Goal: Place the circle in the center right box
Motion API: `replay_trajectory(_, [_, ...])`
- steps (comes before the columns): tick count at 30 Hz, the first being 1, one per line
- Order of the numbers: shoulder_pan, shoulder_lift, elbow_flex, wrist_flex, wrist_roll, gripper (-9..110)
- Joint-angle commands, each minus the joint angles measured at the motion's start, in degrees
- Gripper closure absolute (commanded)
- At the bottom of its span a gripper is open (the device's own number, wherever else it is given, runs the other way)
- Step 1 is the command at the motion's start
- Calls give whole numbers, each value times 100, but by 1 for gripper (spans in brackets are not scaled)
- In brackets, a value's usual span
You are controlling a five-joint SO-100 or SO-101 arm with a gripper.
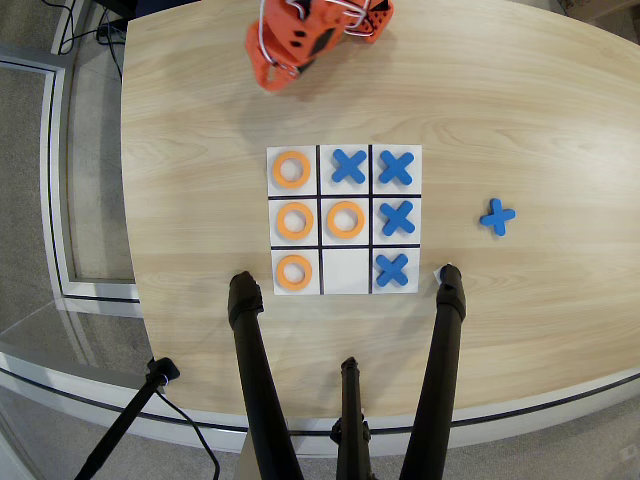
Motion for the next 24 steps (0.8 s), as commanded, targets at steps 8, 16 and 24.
replay_trajectory(8, [3437,141,325,-9,-70,102])
replay_trajectory(16, [4966,202,325,-26,-62,102])
replay_trajectory(24, [4579,202,325,-26,167,102])
